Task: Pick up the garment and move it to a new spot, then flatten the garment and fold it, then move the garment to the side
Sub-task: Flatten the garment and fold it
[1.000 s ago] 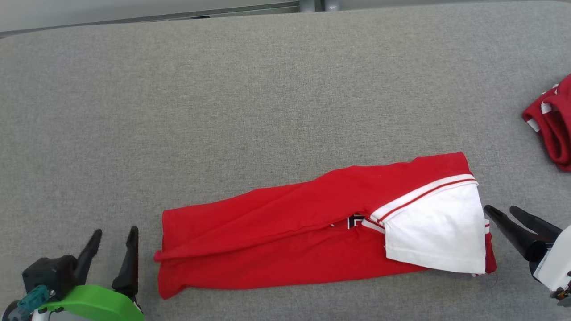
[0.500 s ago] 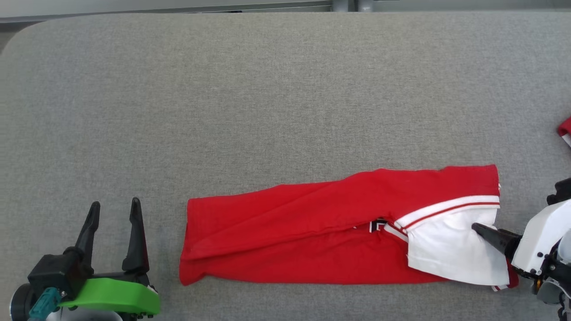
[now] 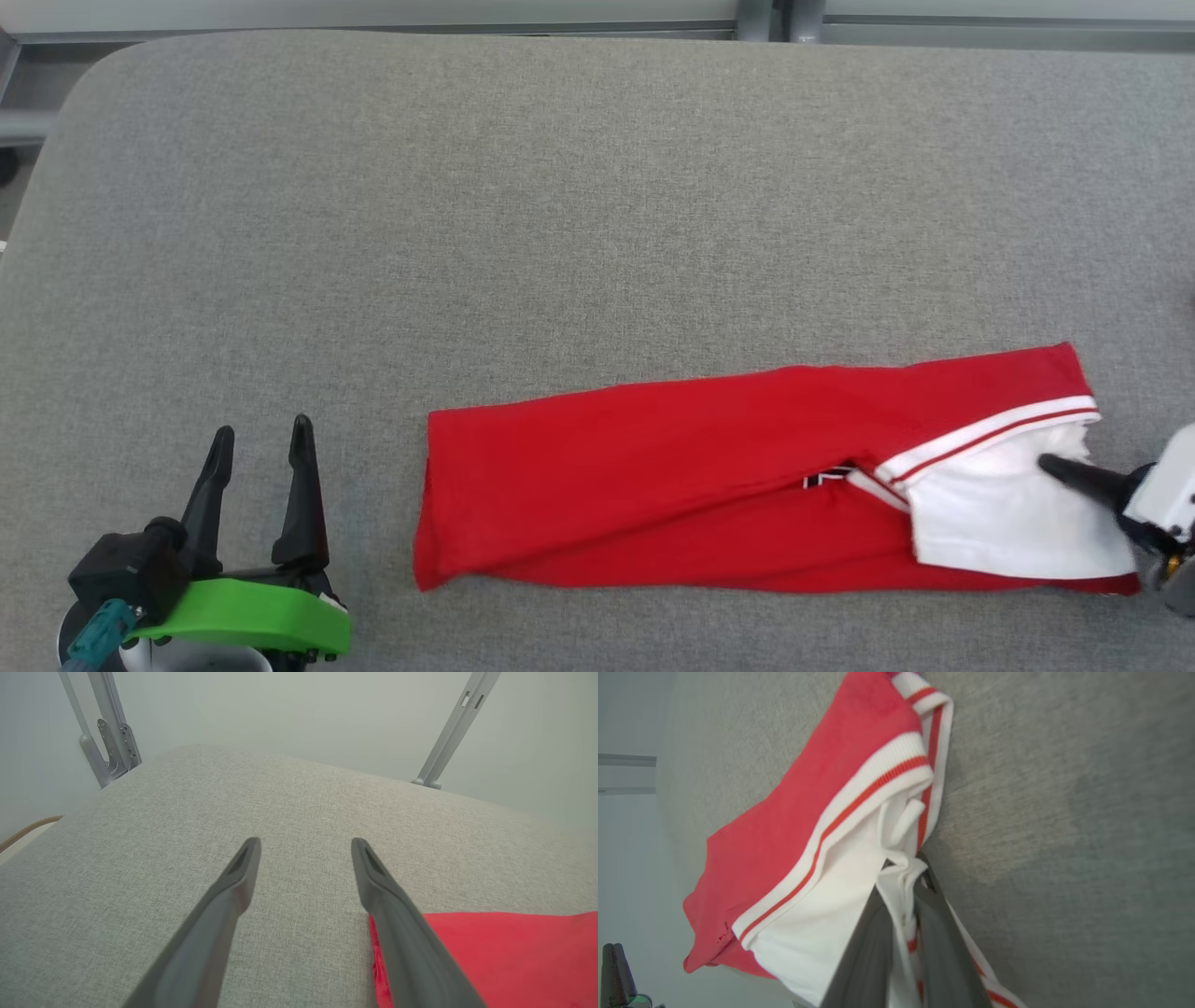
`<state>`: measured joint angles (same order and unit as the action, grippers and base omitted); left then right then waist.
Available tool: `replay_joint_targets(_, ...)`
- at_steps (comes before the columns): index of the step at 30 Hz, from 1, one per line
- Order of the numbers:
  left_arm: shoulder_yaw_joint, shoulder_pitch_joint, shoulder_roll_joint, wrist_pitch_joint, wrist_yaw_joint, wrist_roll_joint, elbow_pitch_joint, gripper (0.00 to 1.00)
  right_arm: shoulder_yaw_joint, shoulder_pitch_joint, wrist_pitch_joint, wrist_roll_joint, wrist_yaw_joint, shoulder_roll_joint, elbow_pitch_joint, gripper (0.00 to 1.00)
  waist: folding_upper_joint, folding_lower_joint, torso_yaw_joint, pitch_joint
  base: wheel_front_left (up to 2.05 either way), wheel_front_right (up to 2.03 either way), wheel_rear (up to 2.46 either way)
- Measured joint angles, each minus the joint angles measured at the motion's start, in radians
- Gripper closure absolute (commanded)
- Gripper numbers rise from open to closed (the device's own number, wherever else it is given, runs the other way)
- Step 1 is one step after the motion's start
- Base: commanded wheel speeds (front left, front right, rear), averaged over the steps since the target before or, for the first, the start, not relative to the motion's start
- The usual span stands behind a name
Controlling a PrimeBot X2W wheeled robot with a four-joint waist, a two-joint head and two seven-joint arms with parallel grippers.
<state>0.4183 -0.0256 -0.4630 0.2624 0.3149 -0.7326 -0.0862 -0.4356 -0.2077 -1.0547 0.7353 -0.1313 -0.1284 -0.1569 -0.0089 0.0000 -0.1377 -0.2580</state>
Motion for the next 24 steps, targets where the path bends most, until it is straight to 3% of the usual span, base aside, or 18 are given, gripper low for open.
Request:
replay_joint_targets(7, -0.016, 0.016, 0.014, 0.000, -0.034, 0.001, 0.035, 0.00, -0.275, -0.063, -0.074, -0.036, 0.001, -0.118, 0.008, 1.00, 0.0000, 0.0000, 0.000, 0.015, 0.00, 0.00, 0.00)
replay_joint_targets(13, -0.008, 0.019, 0.018, 0.000, -0.049, 0.000, 0.057, 0.00, -0.367, -0.076, -0.183, -0.063, 0.001, -0.192, 0.095, 1.00, 0.0000, 0.0000, 0.008, 0.020, 0.00, 0.00, 0.00)
replay_joint_targets(18, -0.023, 0.019, 0.018, 0.000, -0.049, -0.001, 0.061, 0.00, -0.222, -0.088, -0.276, 0.028, 0.001, -0.151, 0.272, 1.00, 0.0000, 0.0000, 0.024, 0.023, 0.00, 0.00, 0.00)
replay_joint_targets(24, 0.008, -0.005, 0.021, -0.012, -0.069, 0.009, 0.064, 0.00, 0.103, -0.053, -0.326, 0.089, 0.001, -0.049, 0.483, 1.00, 0.0000, 0.0000, 0.053, 0.019, 0.00, 0.00, 0.00)
